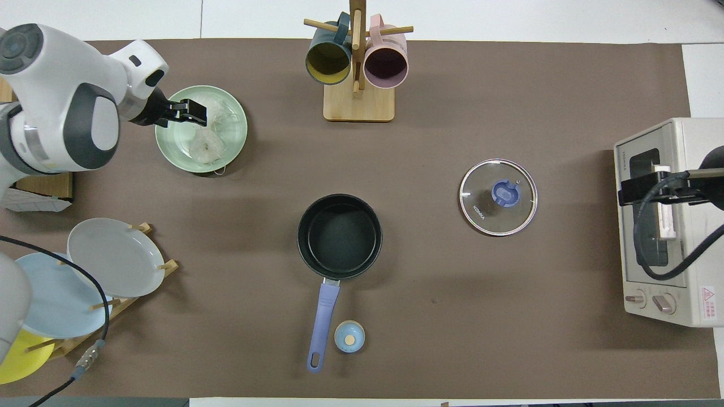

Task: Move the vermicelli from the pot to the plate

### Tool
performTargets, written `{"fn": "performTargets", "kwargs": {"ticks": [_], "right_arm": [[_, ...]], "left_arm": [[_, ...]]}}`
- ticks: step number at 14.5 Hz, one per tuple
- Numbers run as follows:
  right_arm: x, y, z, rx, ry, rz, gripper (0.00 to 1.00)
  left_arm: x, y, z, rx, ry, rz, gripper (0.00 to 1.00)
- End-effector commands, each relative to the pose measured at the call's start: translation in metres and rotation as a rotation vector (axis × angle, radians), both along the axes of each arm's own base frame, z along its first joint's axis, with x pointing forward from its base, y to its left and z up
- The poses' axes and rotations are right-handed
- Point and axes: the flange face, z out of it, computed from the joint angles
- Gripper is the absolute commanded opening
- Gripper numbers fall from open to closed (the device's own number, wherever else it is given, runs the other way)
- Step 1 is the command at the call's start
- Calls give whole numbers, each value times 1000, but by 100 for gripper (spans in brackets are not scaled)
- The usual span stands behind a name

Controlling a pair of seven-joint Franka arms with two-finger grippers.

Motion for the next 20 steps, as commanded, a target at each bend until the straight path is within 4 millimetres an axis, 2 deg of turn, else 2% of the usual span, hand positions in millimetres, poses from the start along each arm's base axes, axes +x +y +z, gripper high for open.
{"fn": "performTargets", "kwargs": {"ticks": [1,4,6,7,9,10,12,15,18,20], "right_arm": [[-6,2,8,22,-9,-13,100],[8,-7,-8,8,35,-24,100],[10,-2,-9,4,44,-17,100],[15,-1,-10,6,50,-15,100],[20,-1,-11,5,56,-15,100],[26,-2,-7,6,52,-17,100],[22,-1,-1,7,53,-15,100],[19,4,6,7,33,-5,100],[20,0,7,7,24,-11,100],[20,-5,7,8,23,-20,100]], "left_arm": [[-35,15,82,26,44,65,100],[-77,19,154,108,55,48,100],[-104,19,191,114,62,82,100],[-115,22,202,117,77,83,100],[-134,30,211,128,115,82,100],[-148,33,209,132,136,83,100],[-160,38,198,139,159,88,100],[-157,39,200,139,160,92,100],[-153,32,219,141,168,80,100],[-154,31,224,149,180,76,100]]}}
